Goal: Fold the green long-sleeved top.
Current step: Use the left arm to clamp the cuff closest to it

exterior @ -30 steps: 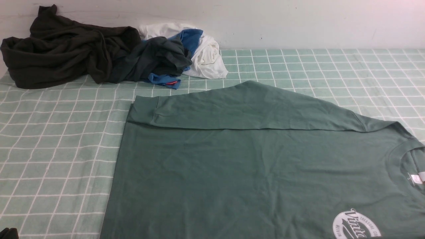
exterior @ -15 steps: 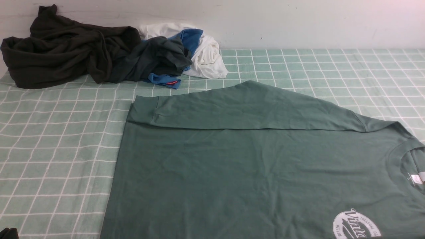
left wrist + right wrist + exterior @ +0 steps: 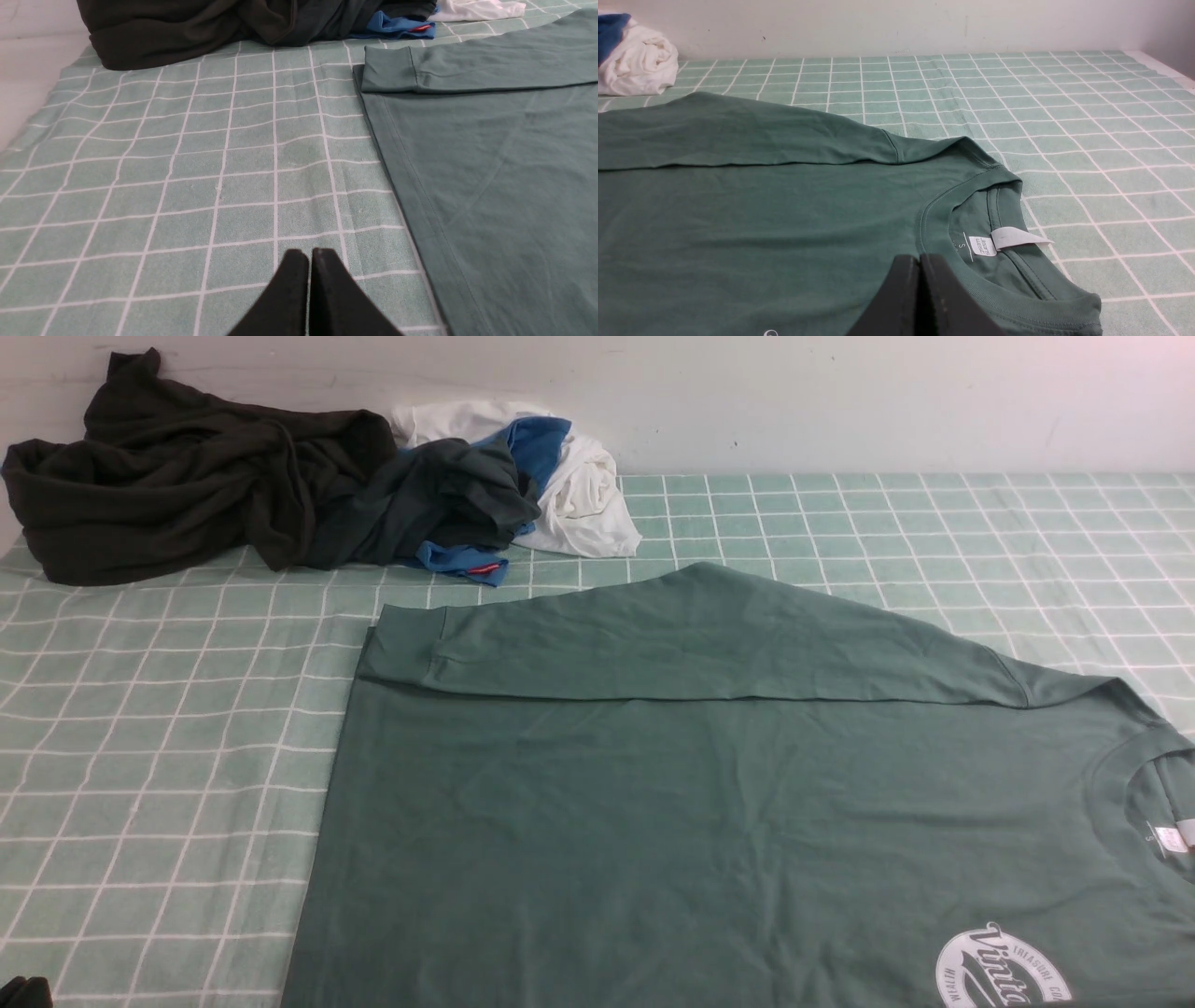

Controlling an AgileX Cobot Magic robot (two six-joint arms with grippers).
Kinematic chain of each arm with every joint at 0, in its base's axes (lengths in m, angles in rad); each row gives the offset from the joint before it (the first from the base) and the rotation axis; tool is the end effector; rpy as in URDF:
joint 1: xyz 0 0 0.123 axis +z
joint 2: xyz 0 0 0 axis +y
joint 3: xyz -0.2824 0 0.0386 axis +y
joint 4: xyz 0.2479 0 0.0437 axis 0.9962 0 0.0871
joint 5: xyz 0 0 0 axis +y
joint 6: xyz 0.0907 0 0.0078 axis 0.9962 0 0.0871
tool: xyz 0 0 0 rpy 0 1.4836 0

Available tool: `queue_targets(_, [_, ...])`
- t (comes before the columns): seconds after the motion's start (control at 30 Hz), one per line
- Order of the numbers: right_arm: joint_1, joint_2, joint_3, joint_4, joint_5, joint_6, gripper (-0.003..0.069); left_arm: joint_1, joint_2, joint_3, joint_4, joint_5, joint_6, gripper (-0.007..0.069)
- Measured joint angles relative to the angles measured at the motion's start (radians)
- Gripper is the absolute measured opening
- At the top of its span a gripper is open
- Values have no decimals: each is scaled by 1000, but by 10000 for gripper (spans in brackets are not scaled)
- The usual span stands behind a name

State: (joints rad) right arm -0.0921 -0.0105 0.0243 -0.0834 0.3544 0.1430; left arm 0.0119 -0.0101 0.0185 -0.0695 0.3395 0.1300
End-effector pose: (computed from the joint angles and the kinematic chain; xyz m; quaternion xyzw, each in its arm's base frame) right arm 0.0526 -0.0075 0.1736 0.0713 0.7956 -0.0198 0.6013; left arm 0.0534 -0.0015 0.1768 0.0279 0.7923 0.0141 0.6094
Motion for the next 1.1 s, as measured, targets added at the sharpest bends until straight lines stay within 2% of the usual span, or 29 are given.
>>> queue_targets(0.37, [0, 0, 0, 0, 0, 11, -14, 0, 0, 0, -7, 0, -4, -3])
queue_targets(0.47, [0, 0, 0, 4, 0, 58, -14, 0, 0, 0, -110, 0, -56, -3])
queue_targets(0.53, [0, 0, -1, 34, 0, 137, -14, 0, 0, 2, -275, 0, -157, -3])
queue_targets(0.6, [0, 0, -1, 115, 1, 226, -14, 0, 0, 7, -474, 3, -253, -3])
queue_targets(0.63, [0, 0, -1, 127, 1, 249, -14, 0, 0, 7, -494, 3, -273, -3])
queue_targets(0.67, [0, 0, -1, 230, 1, 348, -14, 0, 0, 10, -635, 4, -334, -3])
queue_targets(0.7, [0, 0, -1, 305, 4, 413, -14, 0, 0, 10, -714, 4, -356, -3])
queue_targets(0.83, [0, 0, 0, 574, 11, 615, -14, 0, 0, 10, -824, 0, -385, -3])
queue_targets(0.9, [0, 0, 0, 624, 19, 639, -14, 0, 0, 10, -837, -1, -387, -3])
queue_targets(0.97, [0, 0, 0, 624, 20, 634, -14, 0, 0, 10, -840, -1, -373, -3])
queue_targets(1.07, [0, 0, 0, 593, 28, 593, -14, 0, 0, -7, -840, 11, -267, -3])
queue_targets(1.1, [0, 0, 0, 584, 31, 563, -14, 0, 0, -33, -839, 23, -198, -3])
